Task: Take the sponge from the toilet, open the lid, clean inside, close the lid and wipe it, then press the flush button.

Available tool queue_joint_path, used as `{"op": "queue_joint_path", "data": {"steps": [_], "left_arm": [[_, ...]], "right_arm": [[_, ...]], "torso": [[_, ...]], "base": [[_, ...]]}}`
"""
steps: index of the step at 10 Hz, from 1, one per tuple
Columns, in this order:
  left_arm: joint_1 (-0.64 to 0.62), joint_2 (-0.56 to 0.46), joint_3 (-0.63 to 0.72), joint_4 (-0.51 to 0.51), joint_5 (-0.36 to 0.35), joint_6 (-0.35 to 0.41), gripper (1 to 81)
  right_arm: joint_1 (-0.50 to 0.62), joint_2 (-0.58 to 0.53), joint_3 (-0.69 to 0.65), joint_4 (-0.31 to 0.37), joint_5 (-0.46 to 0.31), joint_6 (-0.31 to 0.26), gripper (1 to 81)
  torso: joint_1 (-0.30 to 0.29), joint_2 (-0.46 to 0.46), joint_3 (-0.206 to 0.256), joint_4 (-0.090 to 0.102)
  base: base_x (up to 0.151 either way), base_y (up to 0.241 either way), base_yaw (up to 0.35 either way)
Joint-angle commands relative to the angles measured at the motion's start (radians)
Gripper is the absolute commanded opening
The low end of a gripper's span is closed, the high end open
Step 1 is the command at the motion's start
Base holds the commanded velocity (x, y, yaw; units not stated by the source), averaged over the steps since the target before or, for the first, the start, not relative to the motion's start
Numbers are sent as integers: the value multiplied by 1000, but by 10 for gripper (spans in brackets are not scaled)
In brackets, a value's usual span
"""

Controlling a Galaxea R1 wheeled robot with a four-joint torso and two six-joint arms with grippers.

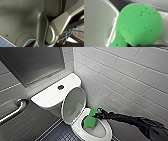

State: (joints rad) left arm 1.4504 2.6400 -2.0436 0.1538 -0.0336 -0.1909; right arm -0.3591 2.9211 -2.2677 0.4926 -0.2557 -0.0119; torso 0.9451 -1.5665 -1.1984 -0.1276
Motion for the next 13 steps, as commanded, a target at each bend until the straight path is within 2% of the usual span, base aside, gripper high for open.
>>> {"op": "queue_joint_path", "data": {"steps": [1,3,8,11,13], "left_arm": [[31,-7,17,0,81,2,811],[37,-4,17,0,81,2,811],[57,-21,41,-2,80,1,811],[63,-47,82,0,70,2,811],[63,-44,82,4,70,2,811]], "right_arm": [[147,0,8,6,-54,-2,10],[154,31,-21,-8,-53,-2,10],[87,45,-107,-5,-33,-2,10],[81,6,-104,7,-13,7,10],[64,-60,-36,21,-11,10,10]], "torso": [[0,0,1,0],[0,0,-3,0],[0,0,-3,0],[0,0,-3,0],[0,0,-3,0]], "base": [[0,0,0],[0,0,0],[0,0,0],[0,0,0],[0,0,0]]}}
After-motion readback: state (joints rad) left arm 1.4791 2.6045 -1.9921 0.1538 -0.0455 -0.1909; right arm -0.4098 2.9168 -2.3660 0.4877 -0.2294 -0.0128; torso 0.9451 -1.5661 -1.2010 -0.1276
